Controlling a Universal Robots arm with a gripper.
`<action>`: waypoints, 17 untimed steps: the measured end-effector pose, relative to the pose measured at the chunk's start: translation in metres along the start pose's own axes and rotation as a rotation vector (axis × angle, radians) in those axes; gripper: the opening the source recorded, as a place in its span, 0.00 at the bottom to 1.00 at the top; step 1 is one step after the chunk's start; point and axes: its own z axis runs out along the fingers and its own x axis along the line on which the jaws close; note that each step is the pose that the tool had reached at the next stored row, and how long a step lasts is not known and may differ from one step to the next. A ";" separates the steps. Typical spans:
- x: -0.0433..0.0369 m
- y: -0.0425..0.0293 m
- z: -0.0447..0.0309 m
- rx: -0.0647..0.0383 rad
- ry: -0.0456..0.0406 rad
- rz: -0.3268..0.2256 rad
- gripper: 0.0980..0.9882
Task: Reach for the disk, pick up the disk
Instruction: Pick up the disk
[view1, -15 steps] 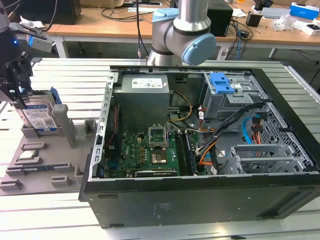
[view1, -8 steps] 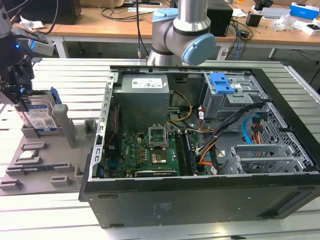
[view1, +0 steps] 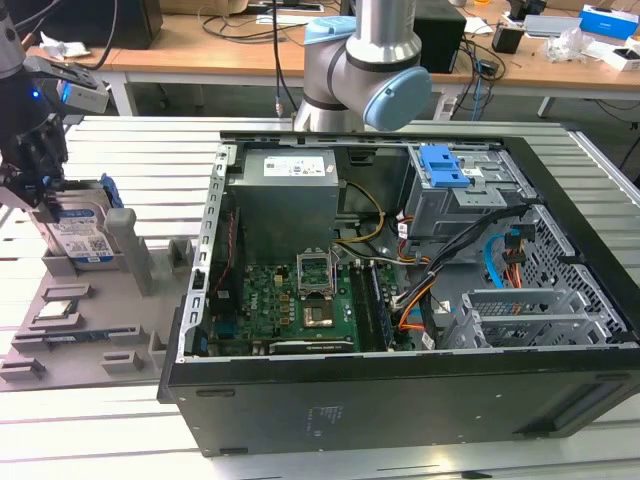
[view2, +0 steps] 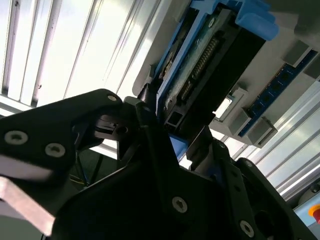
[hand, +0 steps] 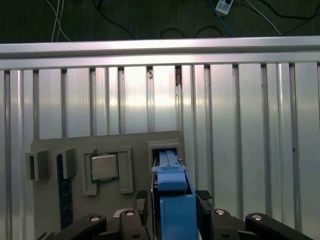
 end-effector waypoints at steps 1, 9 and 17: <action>0.0000 0.0000 0.0000 0.000 0.0000 0.000 0.41; 0.0000 0.0000 0.0003 0.000 0.0000 0.000 0.30; 0.0000 0.0000 0.0004 0.000 0.0000 0.000 0.30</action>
